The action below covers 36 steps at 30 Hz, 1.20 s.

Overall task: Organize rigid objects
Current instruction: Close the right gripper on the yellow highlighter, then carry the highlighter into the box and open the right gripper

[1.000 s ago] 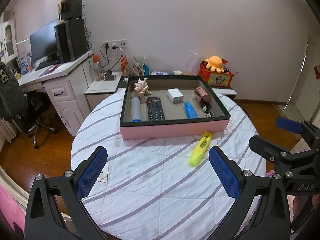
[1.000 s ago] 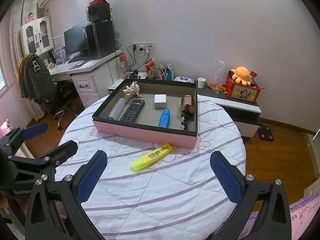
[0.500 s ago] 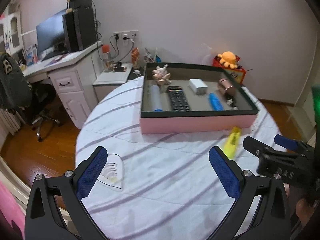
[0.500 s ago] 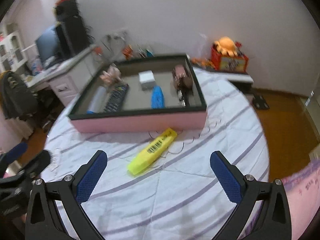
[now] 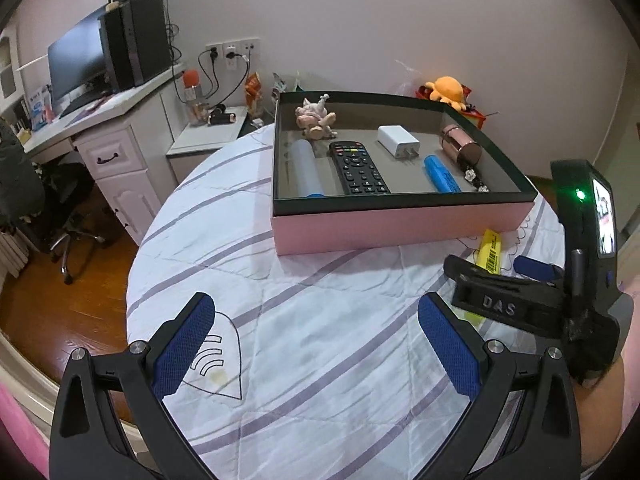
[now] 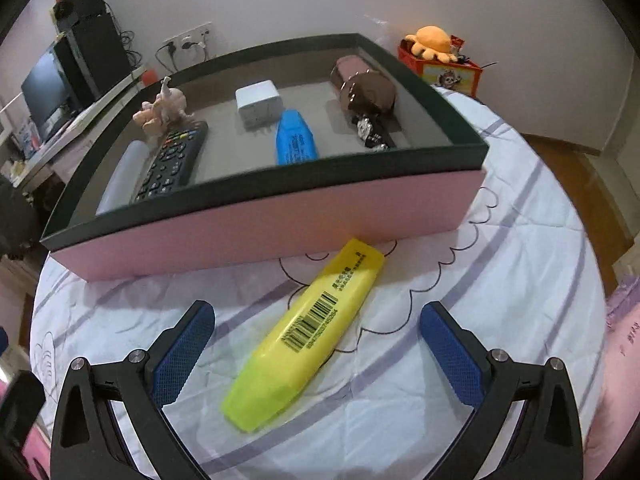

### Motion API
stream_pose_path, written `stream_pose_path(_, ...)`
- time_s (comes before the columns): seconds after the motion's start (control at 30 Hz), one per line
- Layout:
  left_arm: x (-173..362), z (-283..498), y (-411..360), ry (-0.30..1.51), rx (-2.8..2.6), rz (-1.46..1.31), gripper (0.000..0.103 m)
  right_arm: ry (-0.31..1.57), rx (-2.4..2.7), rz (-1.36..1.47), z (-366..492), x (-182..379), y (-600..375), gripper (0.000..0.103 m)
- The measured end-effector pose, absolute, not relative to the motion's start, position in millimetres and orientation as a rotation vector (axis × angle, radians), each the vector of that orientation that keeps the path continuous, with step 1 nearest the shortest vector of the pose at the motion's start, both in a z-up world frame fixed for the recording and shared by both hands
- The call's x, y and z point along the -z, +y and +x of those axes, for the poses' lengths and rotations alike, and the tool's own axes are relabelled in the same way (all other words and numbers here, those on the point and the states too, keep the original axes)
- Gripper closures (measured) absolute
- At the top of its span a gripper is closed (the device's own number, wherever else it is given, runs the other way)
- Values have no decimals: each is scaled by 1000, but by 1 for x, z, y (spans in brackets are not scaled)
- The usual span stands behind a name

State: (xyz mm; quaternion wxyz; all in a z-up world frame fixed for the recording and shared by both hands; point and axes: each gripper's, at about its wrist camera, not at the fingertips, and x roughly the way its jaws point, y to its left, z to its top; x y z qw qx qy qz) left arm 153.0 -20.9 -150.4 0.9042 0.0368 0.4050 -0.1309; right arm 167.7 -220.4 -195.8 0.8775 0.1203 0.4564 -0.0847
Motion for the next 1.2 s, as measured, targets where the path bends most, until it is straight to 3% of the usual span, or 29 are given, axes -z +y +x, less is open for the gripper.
stream_pose_path(0.2,154,154,-28,849,293,78,0,939,100,154,151,192,-230,33)
stream_pose_path(0.27,155,154,-31,855,300,72,0,938,56,136,146,190,-236,50)
stream_pose_path(0.37,154,150,-39,853,304,87,0,934,13,179,140,189,-252,65)
stream_pose_path(0.47,154,147,-46,855,313,101,0,931,-19,203,135,188,-261,74)
stream_pose_path(0.8,145,144,-62,837,325,119,0,914,-93,178,121,179,-258,76)
stream_pose_path(1.2,110,174,-65,763,329,87,0,754,-179,148,145,103,-234,76)
